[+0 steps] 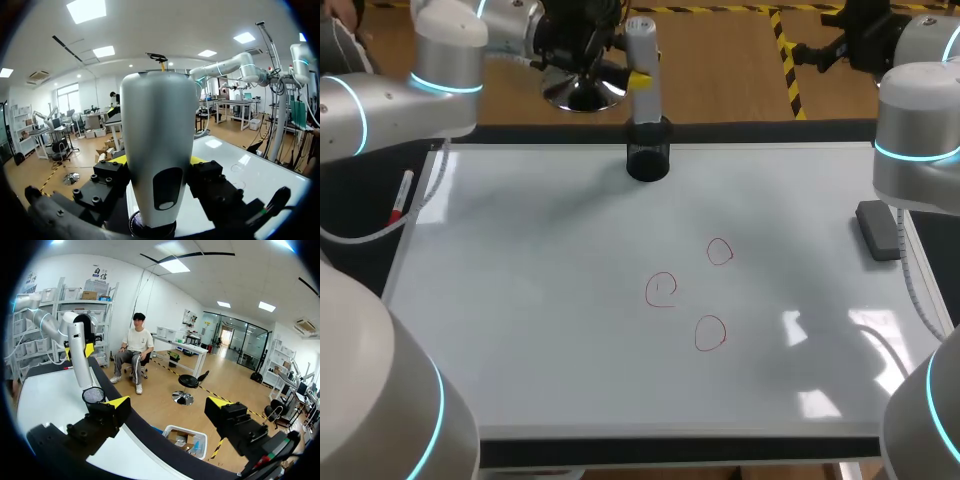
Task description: Pick up the inspection probe, press it on each red-marked spot on the whiteboard one by one, put down the probe, pick up the eraser, and wipe off all the red marks.
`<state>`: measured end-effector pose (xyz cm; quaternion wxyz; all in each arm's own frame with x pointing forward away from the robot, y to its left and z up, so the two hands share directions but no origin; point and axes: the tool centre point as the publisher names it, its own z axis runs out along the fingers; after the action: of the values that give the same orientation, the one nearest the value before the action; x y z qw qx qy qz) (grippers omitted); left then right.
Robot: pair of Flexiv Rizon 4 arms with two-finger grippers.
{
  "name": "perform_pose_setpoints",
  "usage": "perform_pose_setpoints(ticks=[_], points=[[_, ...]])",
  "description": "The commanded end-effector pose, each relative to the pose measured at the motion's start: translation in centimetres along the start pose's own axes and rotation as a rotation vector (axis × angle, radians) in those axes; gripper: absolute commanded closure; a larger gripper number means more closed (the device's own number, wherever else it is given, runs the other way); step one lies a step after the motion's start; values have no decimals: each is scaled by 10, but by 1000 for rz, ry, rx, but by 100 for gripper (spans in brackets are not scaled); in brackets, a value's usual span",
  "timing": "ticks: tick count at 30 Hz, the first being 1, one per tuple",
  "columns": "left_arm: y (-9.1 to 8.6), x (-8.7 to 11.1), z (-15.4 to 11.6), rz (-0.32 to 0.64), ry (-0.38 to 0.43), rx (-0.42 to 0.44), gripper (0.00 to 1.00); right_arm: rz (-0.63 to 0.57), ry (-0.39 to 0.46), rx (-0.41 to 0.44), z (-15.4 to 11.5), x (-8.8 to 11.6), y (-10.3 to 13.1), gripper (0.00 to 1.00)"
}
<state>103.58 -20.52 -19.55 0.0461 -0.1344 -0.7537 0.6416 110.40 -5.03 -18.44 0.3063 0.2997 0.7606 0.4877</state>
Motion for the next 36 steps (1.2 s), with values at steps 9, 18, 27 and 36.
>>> perform_pose_setpoints(ticks=[9,18,27,36], points=[[-21,29,3,-13,-34,-30,100,0,0,0,0,0,0,0],[-30,41,-1,-41,-58,-44,100,0,0,0,0,0,0,0],[-34,46,-3,-69,-64,-55,100,0,0,0,0,0,0,0],[-31,56,2,-91,-59,-60,100,0,0,0,0,0,0,0]])
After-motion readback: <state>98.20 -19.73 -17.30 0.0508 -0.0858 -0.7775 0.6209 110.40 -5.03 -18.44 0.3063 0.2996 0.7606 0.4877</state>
